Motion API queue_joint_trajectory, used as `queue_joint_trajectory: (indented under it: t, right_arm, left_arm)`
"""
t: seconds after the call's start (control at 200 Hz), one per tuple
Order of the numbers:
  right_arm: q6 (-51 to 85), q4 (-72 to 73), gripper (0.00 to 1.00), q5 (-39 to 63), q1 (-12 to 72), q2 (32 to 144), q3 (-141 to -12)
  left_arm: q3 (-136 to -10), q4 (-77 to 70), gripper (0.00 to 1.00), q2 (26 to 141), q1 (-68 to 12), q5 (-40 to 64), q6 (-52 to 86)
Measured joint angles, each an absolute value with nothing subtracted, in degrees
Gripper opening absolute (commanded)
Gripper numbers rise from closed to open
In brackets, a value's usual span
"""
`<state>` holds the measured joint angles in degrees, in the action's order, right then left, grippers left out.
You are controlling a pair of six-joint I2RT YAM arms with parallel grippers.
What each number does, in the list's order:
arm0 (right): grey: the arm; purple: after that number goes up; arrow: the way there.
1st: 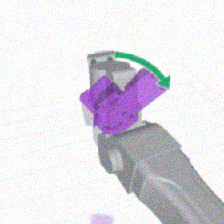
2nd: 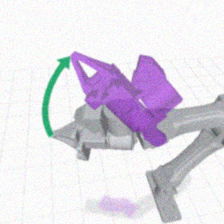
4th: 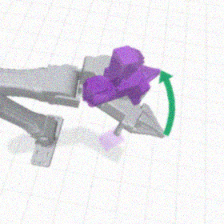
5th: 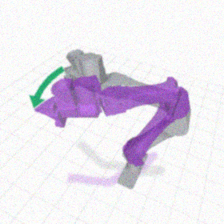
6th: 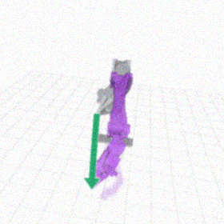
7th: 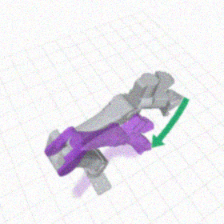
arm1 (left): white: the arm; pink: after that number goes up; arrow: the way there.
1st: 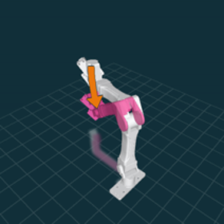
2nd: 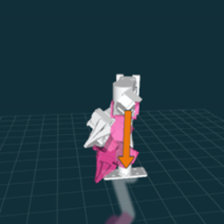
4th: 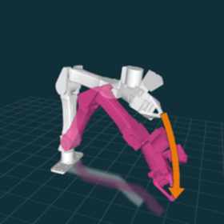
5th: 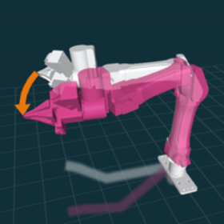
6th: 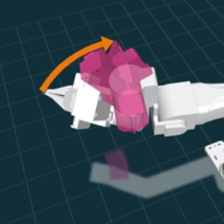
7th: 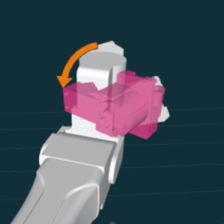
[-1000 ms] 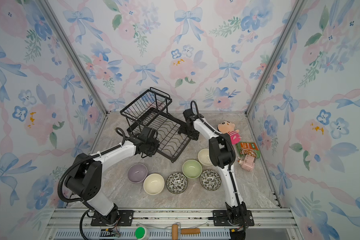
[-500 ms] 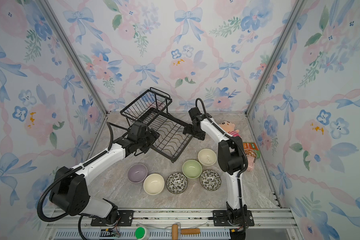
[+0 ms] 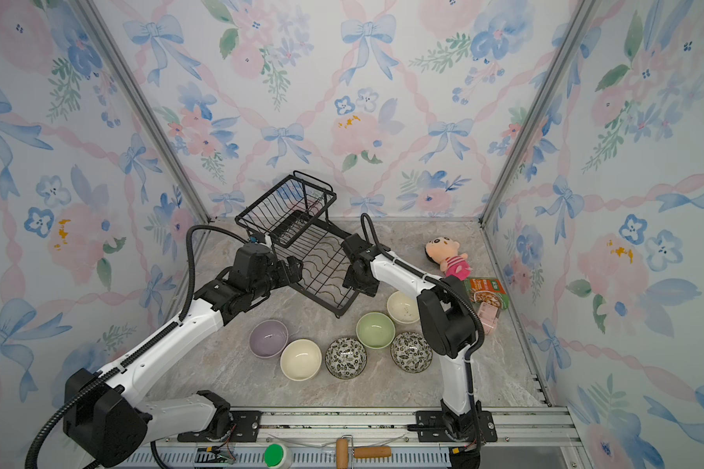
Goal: Load bowls into a dish rack
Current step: Rotate the dish rack at the top-center of the table.
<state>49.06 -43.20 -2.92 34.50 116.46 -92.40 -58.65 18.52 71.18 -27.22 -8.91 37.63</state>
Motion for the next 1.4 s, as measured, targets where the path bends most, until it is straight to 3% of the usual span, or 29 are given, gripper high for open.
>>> queue_joint_trajectory:
  t: [0.14,0.285,0.535,0.84,1.075,1.305,1.4]
  right_arm:
    - [47.57,-42.44,0.17,-3.88,33.89,118.45,-92.55]
    - [46.39,-43.86,0.04,-7.22,32.27,119.5,-94.3]
    - [28.53,-48.95,0.02,-7.35,25.85,124.66,-103.0]
    - [22.48,-56.62,0.02,-6.35,24.8,137.82,-125.47]
    - [18.85,-61.49,0.13,-6.22,24.29,151.5,-149.62]
    - [17.34,-59.96,0.58,-4.47,21.76,152.33,-150.91]
    - [17.3,-58.59,0.65,-3.9,21.45,150.28,-147.96]
  left_arm:
    - [-58.65,18.57,0.98,70.74,-27.75,-12.64,32.49]
    - [-58.57,18.59,0.98,68.34,-27.79,-15.75,28.82]
    - [-57.17,18.52,0.98,63.2,-27.79,-17.76,26.98]
    - [-56.23,18.57,0.98,63.07,-28.12,-17.54,25.98]
    - [-56.25,18.57,0.98,63.11,-28.56,-17.61,23.22]
    - [-56.9,18.57,0.98,63.22,-29.1,-18.7,19.22]
    - [-57.34,18.57,0.98,63.33,-29.74,-19.4,16.99]
